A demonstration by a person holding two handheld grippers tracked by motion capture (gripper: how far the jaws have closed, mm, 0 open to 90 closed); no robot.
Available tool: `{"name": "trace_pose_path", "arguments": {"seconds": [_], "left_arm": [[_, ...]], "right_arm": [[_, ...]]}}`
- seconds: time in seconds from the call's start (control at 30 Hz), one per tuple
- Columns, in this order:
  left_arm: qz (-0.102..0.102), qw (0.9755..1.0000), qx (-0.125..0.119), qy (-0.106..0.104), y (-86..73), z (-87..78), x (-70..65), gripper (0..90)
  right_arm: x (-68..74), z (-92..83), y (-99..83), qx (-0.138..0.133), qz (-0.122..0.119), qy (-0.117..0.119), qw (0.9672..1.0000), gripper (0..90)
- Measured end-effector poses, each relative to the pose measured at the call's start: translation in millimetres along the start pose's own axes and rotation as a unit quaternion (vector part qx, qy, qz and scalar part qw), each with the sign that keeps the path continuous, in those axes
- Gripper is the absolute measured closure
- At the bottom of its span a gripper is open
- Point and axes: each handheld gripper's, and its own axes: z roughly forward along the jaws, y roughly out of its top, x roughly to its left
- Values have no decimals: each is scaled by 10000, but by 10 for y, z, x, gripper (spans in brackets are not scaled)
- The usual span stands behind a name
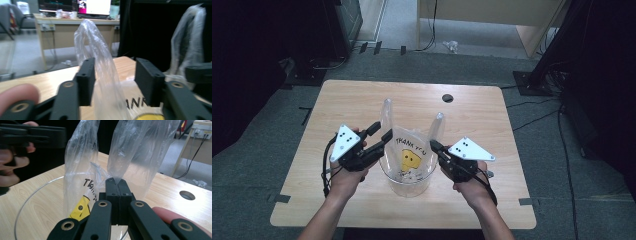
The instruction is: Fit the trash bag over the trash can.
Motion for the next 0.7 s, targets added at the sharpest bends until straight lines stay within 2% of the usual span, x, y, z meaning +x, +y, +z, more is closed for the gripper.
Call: {"name": "trace_pose_path", "arguments": {"seconds": [0.07,0.13,0.2,0.27,0.33,0.4,0.47,0.6,0.7], "left_arm": [[-136,9997,109,180,21,83,-2,426],[-154,9990,158,382,28,138,9,438],[-223,9985,162,463,28,145,35,644],[-363,9988,206,260,20,120,87,821],[-490,9986,211,53,-5,66,137,893],[-574,9978,254,-202,-43,-9,190,898],[-713,9960,303,-439,-92,-104,254,899],[-1036,9907,435,-764,-204,-288,390,900],[-1207,9854,515,-1087,-289,-380,414,900]], "right_arm": [[3,0,-1,-2,-4,36,10000,900],[12,-1,-7,5,-9,69,10000,900],[11,-6,-17,3,-39,92,10000,900],[2,-20,-30,-3,-39,97,9999,900],[-14,-37,-49,-1,20,98,10000,900],[-34,-48,-74,25,68,79,9999,900],[-51,-61,-105,59,94,57,9999,900],[-39,-88,-171,167,46,23,9998,900],[-22,-101,-219,243,-30,-9,9997,900]]}}
